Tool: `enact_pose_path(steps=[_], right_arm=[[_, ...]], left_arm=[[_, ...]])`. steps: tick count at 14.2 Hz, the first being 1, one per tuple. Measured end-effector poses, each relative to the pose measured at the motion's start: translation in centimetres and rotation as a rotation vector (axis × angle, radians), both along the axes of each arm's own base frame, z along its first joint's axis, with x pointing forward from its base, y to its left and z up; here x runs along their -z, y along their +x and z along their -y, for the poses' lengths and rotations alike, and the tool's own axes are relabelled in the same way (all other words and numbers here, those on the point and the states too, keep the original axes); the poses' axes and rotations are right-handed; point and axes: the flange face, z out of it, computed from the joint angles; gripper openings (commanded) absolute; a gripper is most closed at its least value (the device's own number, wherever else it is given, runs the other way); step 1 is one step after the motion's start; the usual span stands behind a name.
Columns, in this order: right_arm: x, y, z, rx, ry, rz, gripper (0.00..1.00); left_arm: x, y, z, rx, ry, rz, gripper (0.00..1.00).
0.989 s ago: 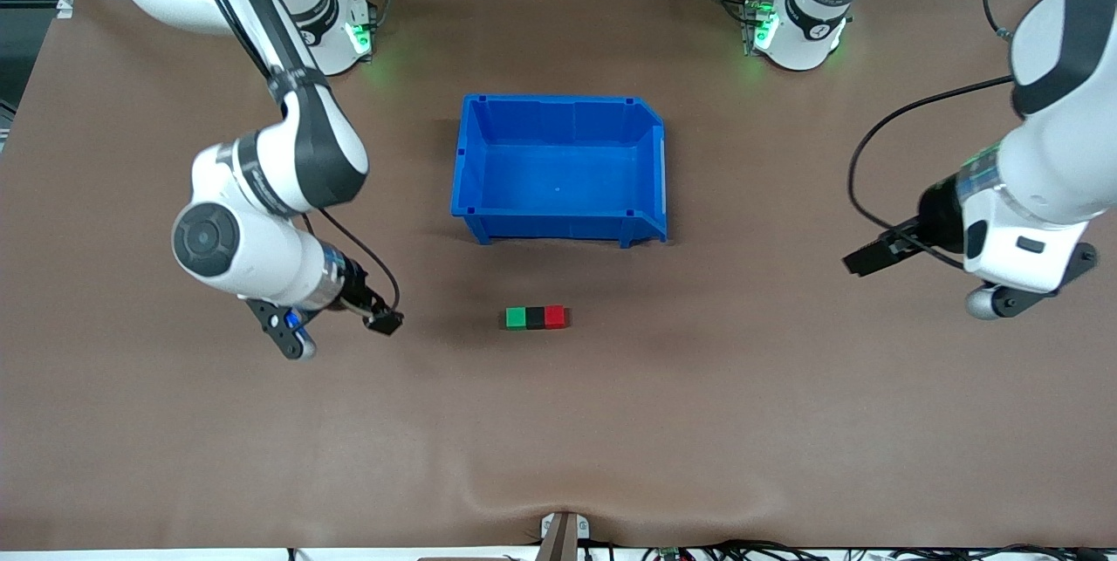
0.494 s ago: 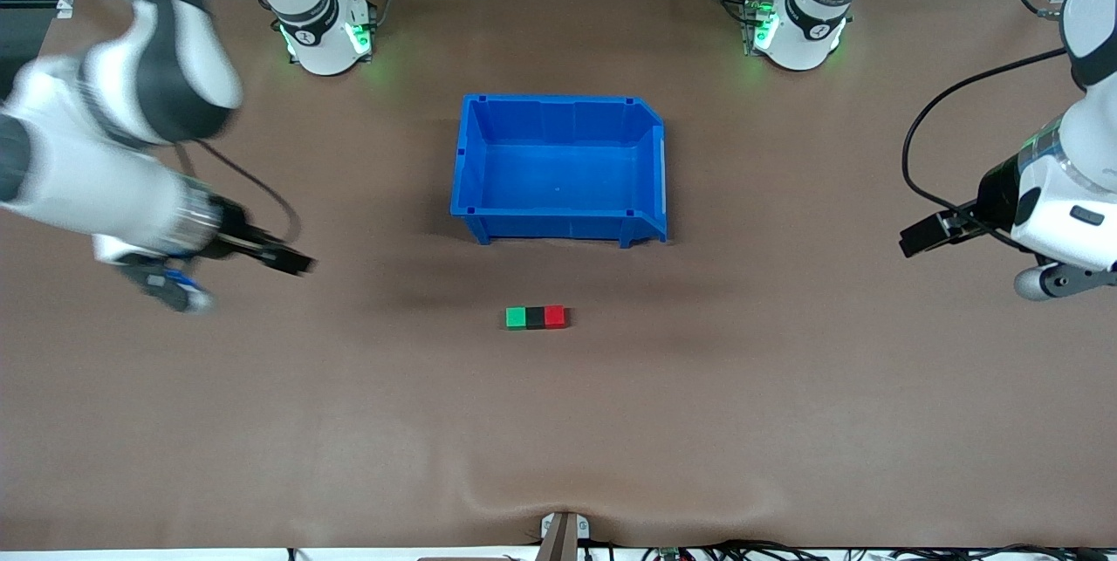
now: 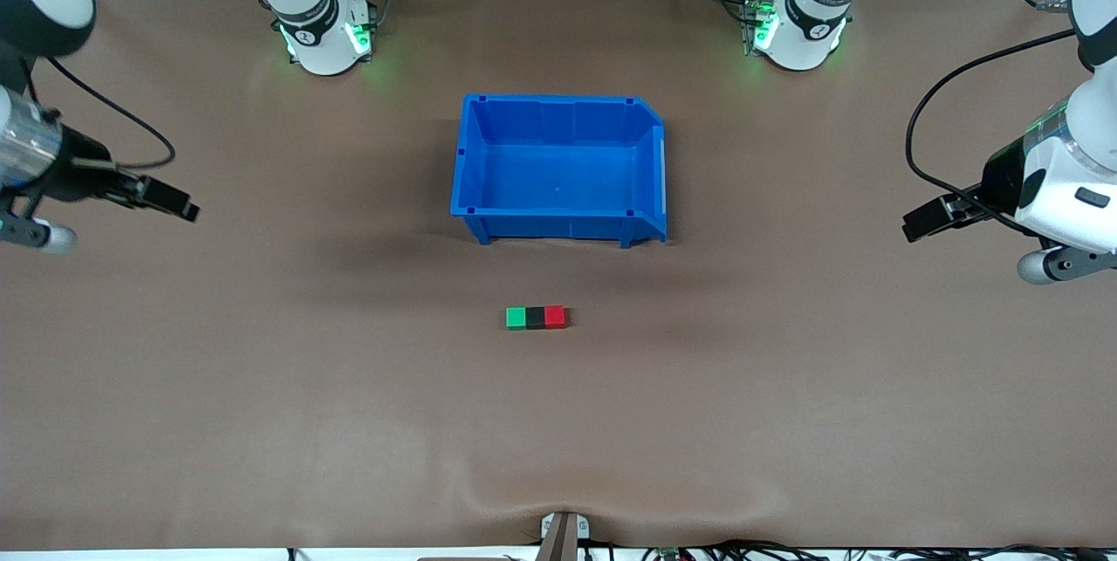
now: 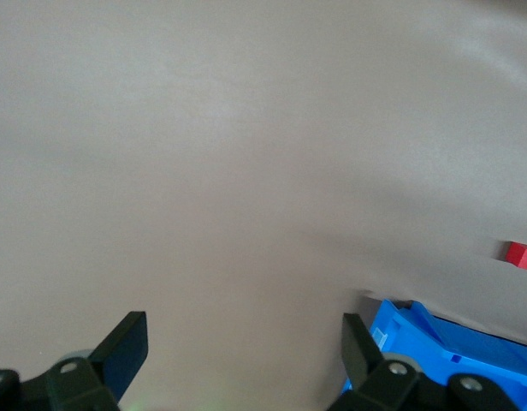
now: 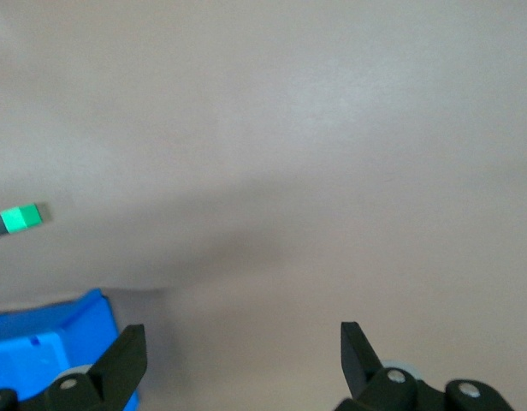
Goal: Attach green and red cubes to black cube
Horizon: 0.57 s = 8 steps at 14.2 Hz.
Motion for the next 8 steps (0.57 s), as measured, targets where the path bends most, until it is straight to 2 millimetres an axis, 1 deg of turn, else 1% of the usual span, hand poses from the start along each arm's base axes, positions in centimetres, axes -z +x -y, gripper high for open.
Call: enact_pose_path(steps=[2,4,6,8], right_arm=[[-1.9,-1.3,0.5,-0.079,-0.044,0.017,1.0],[-3.1,-1.8,1.0,-0.129,-0.089,0.036,1.0],[-3.5,-2.2,1.5,-0.16,-0.103,0.038,1.0],[-3.6,-2.3,2.5,-0.173,-0.102,0.035,1.0]], left_arm=[[0.0,0.2,-1.1,0.004,0.003,-0.001,1.0],[-0.2,0.3,-3.2,0.039,0.001,-0.002,1.0],[-0.8,0.1,-5.4,0.047,0.002,-0.003,1.0],[-1.4,-0.5,-7.9,0.063,-0.007,-0.017,1.0]])
